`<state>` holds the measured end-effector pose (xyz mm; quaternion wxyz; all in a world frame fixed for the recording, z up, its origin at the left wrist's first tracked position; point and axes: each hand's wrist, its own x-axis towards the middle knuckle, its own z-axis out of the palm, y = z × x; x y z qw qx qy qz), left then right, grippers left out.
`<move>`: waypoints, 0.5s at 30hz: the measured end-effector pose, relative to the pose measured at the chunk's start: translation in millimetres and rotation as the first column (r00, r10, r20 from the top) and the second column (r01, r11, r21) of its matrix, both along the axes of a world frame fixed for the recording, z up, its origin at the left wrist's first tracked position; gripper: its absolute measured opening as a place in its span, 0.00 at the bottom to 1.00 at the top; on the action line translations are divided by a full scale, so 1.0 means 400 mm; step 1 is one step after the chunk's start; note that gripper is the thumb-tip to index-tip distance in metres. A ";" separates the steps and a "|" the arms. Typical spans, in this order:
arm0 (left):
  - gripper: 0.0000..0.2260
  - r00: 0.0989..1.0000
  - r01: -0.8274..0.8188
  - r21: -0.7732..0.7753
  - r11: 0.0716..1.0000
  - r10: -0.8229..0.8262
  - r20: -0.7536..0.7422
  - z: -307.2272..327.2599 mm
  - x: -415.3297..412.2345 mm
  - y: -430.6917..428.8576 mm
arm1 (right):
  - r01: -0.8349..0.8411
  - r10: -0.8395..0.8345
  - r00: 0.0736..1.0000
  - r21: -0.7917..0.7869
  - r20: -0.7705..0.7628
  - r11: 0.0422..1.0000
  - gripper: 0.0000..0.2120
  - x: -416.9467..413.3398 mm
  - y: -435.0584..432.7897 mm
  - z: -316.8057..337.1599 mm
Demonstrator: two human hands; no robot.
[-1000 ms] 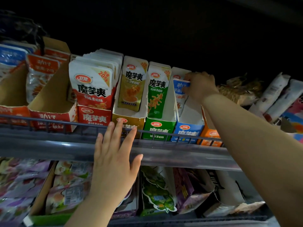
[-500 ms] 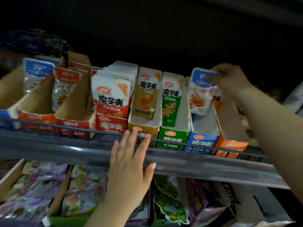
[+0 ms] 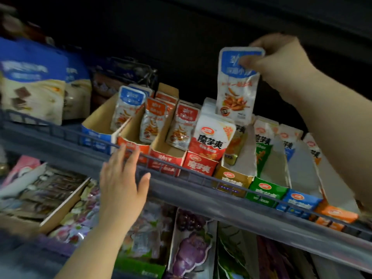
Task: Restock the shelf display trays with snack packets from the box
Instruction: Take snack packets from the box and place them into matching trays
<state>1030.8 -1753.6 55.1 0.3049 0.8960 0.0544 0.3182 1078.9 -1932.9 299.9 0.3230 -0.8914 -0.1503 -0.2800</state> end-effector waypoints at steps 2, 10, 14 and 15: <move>0.26 0.999 -0.038 -0.039 0.998 0.037 -0.027 -0.009 -0.006 0.061 | -0.007 0.008 1.000 -0.068 0.017 0.998 0.06 0.018 0.080 -0.008; 0.28 0.999 -0.033 -0.070 0.997 0.030 -0.041 -0.069 -0.012 0.187 | -0.077 0.079 0.997 -0.069 0.027 0.995 0.10 0.091 0.324 -0.034; 0.30 0.999 0.026 -0.115 0.993 -0.023 0.026 -0.075 0.002 0.200 | -0.129 0.134 0.979 0.043 -0.152 0.991 0.08 0.137 0.417 -0.093; 0.30 0.999 0.040 -0.117 0.992 -0.037 0.028 -0.077 0.004 0.202 | -0.123 0.129 0.978 0.044 -0.162 0.991 0.07 0.149 0.434 -0.108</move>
